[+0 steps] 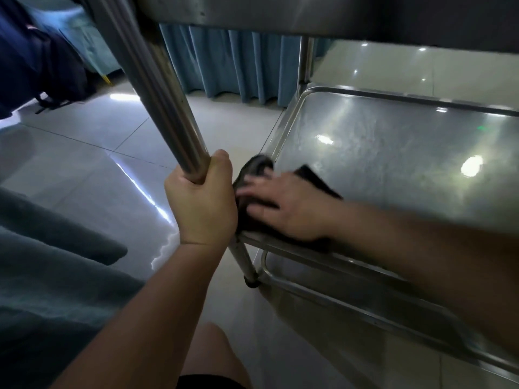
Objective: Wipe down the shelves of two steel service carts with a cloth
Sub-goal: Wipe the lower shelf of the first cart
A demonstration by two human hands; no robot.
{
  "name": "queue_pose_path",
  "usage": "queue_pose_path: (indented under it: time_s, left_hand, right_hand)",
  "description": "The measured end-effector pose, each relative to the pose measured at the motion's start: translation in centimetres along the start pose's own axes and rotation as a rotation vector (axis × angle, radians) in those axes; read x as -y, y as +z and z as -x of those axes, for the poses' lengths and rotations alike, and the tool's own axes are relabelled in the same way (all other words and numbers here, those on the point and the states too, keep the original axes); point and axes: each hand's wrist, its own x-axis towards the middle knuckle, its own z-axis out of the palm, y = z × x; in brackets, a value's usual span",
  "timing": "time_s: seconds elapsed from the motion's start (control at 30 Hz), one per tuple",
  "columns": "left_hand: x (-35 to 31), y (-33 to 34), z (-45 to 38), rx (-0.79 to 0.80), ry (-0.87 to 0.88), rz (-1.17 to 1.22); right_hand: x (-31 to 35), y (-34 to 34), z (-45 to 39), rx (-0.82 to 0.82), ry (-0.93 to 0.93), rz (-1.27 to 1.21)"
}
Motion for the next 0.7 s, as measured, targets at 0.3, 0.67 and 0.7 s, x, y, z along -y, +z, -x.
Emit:
queue_pose_path:
  time_s: [0.3,0.67,0.7]
  left_hand:
    - [0.0,0.2,-0.3,0.017,-0.008,0.038]
    - [-0.4,0.5,-0.3,-0.008,-0.097,0.007]
    - [-0.5,0.5,-0.2,-0.009,-0.102,0.009]
  right_hand:
    - [-2.4,-1.0,-2.9,-0.192,0.327,0.082]
    - [4.9,3.1,4.2,-0.227,0.220,-0.020]
    - [4.7,3.1,5.3,-0.235,0.211,0.009]
